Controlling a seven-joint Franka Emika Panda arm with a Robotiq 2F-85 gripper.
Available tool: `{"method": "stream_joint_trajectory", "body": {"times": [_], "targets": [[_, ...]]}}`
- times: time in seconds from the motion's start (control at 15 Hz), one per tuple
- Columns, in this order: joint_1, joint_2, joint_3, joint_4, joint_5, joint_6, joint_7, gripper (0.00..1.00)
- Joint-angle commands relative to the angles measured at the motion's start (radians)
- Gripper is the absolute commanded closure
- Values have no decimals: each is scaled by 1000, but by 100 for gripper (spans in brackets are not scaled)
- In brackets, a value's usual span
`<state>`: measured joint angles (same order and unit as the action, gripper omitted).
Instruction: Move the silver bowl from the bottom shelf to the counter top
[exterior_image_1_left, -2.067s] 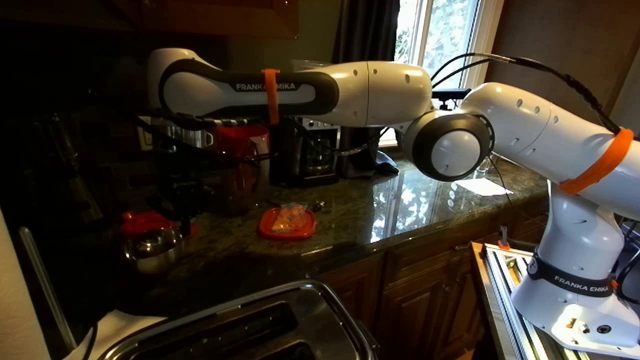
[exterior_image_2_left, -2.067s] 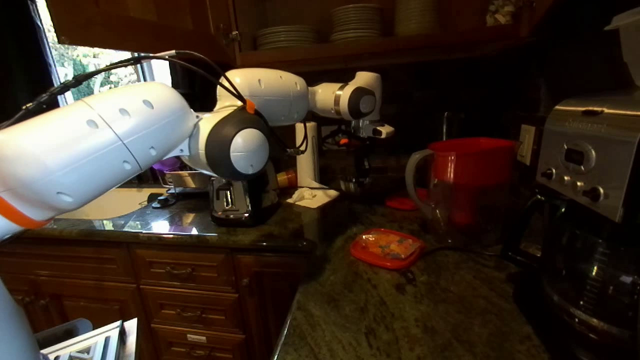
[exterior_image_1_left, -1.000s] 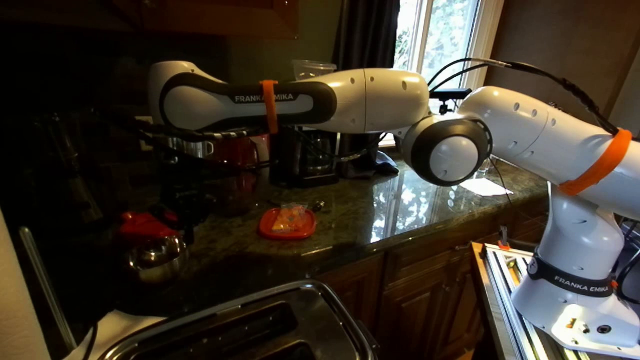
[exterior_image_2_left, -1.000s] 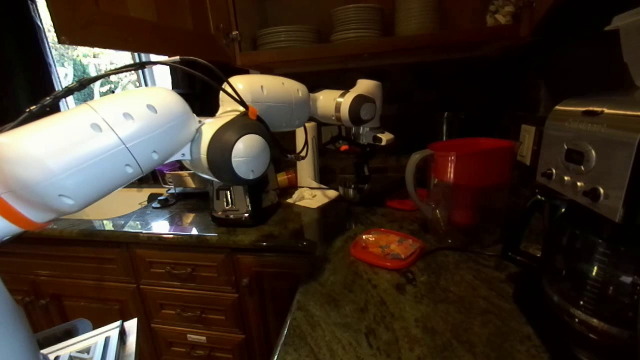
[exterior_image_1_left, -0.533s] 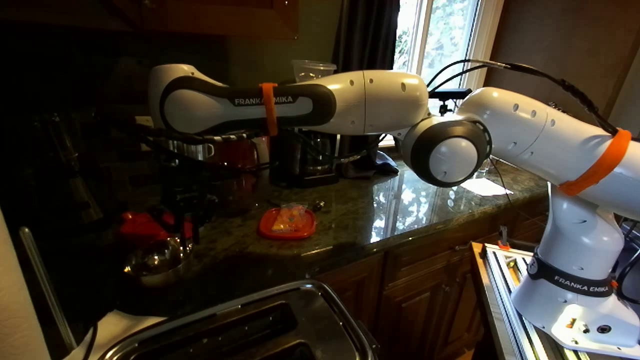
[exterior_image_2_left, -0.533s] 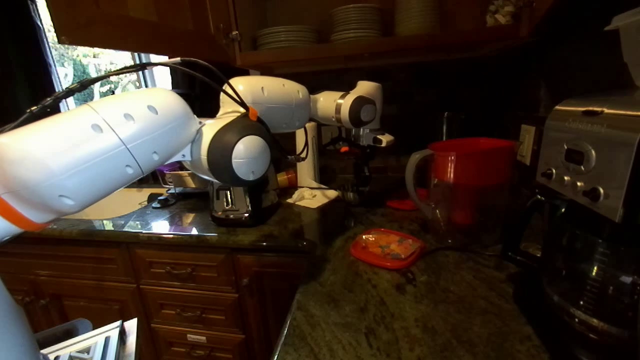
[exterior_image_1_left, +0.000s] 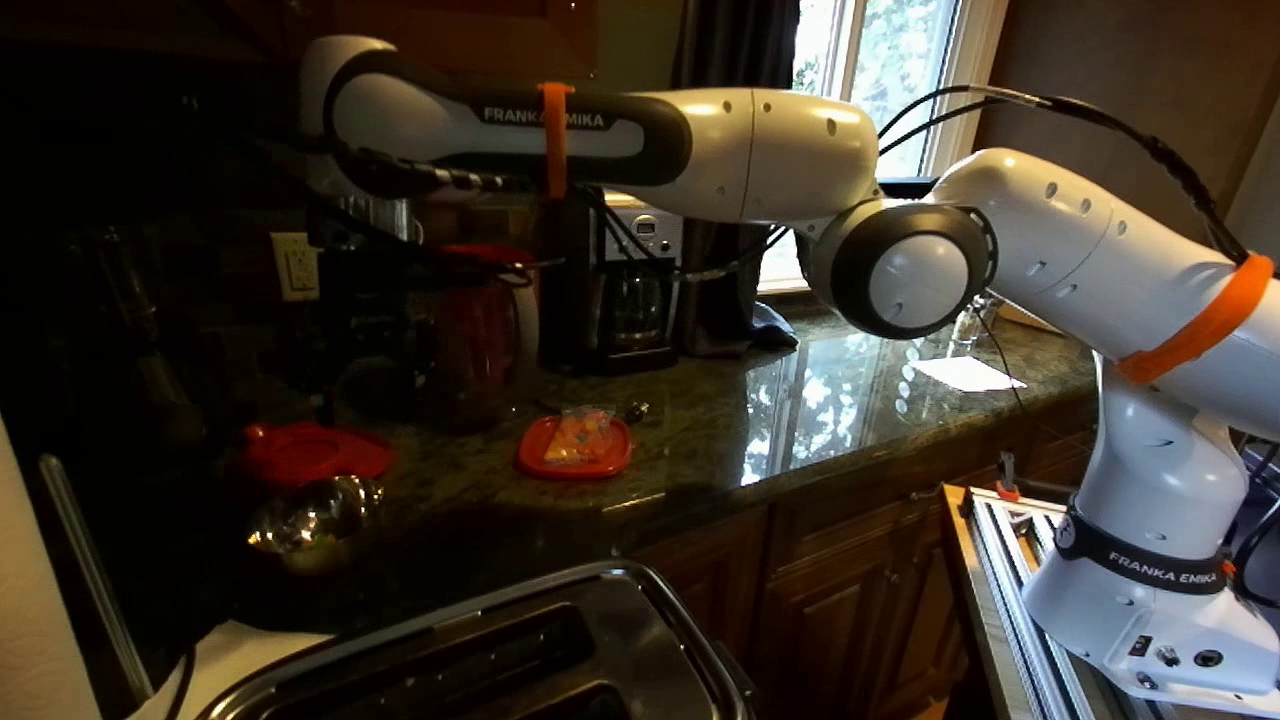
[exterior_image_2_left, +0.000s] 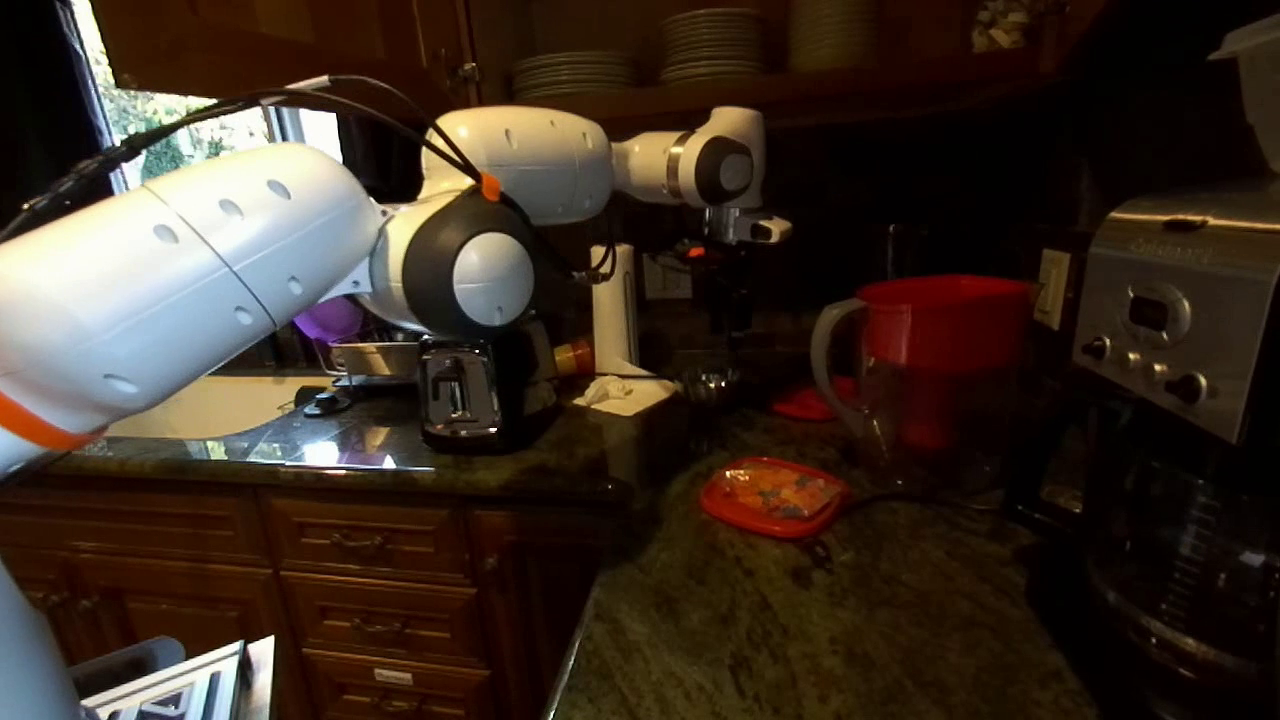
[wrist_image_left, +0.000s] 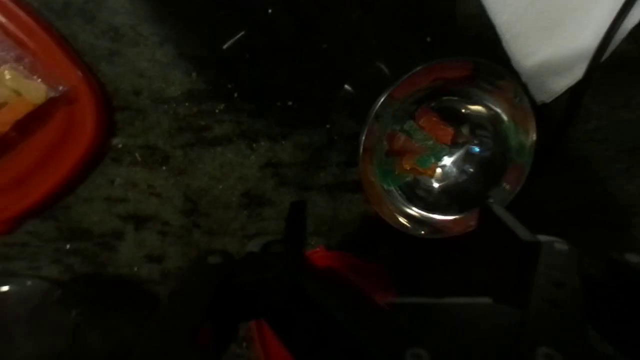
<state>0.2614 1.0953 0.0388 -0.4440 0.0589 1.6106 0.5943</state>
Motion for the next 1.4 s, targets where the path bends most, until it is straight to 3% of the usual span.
{"method": "stream_joint_trajectory", "body": {"times": [0.0, 0.27, 0.67, 1.07, 1.33], "targets": [[-11, -88, 4, -15, -14, -78, -177, 0], [-31, -171, -4, -5, -34, -113, -334, 0], [-58, -286, 11, 24, -34, -26, -567, 0], [-68, -318, 34, 18, 2, -11, -575, 0], [-116, -418, 60, -5, 31, -226, -656, 0]]}}
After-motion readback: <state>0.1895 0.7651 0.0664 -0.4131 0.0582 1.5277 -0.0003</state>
